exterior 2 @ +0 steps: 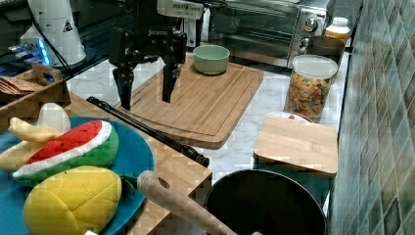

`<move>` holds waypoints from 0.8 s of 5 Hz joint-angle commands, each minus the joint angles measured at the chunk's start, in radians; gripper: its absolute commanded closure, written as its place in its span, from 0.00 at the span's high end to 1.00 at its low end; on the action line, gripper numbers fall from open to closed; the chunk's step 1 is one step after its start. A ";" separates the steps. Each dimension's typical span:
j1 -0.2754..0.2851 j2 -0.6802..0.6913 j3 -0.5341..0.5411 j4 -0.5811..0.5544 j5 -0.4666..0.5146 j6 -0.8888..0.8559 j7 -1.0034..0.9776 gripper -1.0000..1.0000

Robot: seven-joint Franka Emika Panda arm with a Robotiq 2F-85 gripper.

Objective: Open the drawer.

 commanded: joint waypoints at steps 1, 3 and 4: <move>-0.018 0.073 -0.033 0.053 -0.023 0.060 0.053 1.00; -0.025 0.129 -0.032 0.057 0.016 0.094 0.021 1.00; -0.003 0.138 -0.039 0.058 0.003 0.097 0.052 1.00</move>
